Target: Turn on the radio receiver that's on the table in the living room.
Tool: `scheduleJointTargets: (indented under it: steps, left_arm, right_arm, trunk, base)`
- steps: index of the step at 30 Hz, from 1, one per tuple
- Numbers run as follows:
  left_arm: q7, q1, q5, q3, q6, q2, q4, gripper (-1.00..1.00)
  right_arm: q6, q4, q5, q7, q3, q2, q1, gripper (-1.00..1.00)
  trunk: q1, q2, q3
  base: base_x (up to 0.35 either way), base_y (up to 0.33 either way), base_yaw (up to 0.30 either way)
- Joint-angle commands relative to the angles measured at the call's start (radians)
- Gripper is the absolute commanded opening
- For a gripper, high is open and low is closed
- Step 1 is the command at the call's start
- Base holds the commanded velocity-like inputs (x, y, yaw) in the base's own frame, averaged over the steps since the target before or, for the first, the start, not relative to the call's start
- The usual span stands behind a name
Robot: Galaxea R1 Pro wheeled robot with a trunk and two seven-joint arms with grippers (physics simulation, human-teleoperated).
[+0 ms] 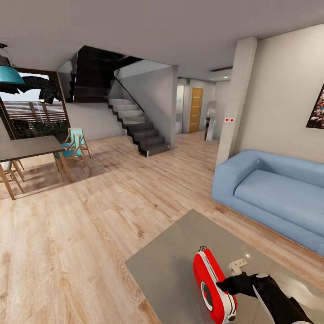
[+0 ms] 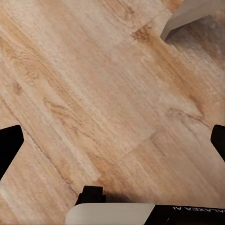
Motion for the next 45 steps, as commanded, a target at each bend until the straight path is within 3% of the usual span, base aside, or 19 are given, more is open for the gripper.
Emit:
scheduleJointTargets:
  steps: [1, 5, 21, 34, 45]
  left_arm:
    - [0.000, 0.000, 0.000, 0.000, 0.000, 0.000, 0.000, 1.00]
    - [0.001, 0.000, 0.000, 0.000, 0.000, 0.000, 0.000, 1.00]
    - [0.003, 0.000, 0.000, 0.000, 0.000, -0.001, 0.000, 1.00]
    - [0.003, 0.000, 0.000, 0.000, 0.000, -0.001, 0.000, 1.00]
    - [0.003, 0.000, 0.000, 0.000, 0.000, -0.001, 0.000, 1.00]
  right_arm:
    - [0.000, 0.000, 0.000, 0.000, -0.002, 0.000, 0.000, 1.00]
    - [-0.001, 0.000, 0.000, 0.000, -0.005, 0.000, 0.000, 1.00]
    - [0.000, 0.000, 0.001, -0.004, -0.007, 0.000, 0.000, 1.00]
    - [0.000, 0.000, 0.001, -0.004, -0.001, 0.000, 0.000, 1.00]
    - [0.000, 0.000, 0.001, -0.003, 0.000, 0.000, 0.000, 1.00]
  trunk:
    - [0.000, 0.000, 0.000]
    - [0.000, 0.000, 0.000]
    - [0.061, -0.112, -0.050]
    - [0.061, -0.112, -0.050]
    - [0.104, -0.189, -0.085]
  base:
    - [0.000, 0.000, 0.000]
    - [0.000, 0.000, 0.000]
    - [0.000, 0.000, 0.000]
    - [0.000, 0.000, 0.000]
    - [0.000, 0.000, 0.000]
